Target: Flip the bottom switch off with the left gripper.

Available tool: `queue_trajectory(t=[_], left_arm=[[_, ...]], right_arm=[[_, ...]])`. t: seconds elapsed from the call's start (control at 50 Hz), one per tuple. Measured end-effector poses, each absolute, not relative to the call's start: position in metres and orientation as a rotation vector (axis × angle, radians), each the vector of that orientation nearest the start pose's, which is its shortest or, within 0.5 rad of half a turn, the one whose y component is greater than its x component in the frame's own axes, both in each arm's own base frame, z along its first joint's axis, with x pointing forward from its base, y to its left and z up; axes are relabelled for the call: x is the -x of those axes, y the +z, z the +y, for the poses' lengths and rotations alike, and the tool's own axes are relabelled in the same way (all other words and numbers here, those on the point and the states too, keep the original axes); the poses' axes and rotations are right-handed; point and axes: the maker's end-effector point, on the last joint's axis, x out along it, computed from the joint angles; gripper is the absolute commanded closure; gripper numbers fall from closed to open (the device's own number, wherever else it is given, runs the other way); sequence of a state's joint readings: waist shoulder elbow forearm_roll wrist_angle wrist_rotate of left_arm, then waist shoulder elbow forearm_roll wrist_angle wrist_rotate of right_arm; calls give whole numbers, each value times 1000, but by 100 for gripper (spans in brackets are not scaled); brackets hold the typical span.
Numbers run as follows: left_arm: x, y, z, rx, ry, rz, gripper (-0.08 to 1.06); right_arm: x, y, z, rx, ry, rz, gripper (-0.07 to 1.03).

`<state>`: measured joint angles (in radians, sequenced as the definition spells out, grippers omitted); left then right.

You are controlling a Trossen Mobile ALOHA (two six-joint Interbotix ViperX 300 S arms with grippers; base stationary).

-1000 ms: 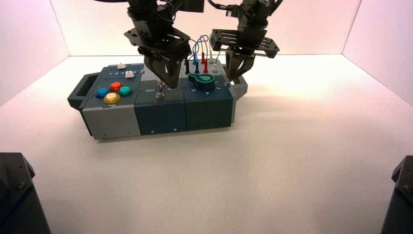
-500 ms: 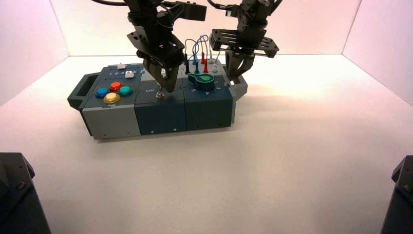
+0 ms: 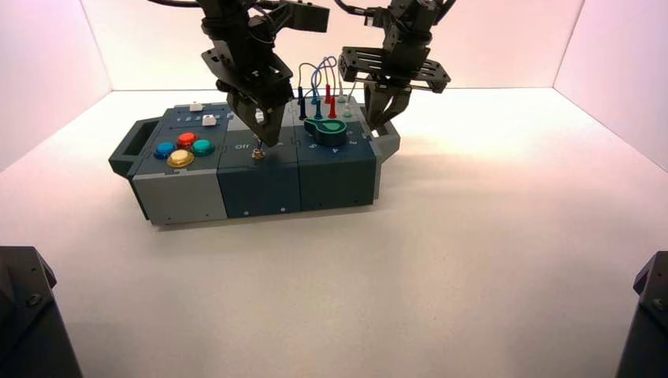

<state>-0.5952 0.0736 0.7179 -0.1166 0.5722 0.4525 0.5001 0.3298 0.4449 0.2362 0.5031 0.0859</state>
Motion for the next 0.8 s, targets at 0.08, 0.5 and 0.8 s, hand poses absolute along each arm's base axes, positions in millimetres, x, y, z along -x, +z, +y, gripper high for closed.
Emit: queue_trajectory(t=[0.08,0.5,0.8], left_arm=[[-266,35,-193,-652,-789,1237,101],[-264,37,-191,-648,-786,1240,101],[-263,38,-190,-640,-783,1239,101]], right_arm=[[-360,15,219,1,338,1316,98],[-360,14,220,1,338,1318,98],[-361,13,220,3,338,1317,98]])
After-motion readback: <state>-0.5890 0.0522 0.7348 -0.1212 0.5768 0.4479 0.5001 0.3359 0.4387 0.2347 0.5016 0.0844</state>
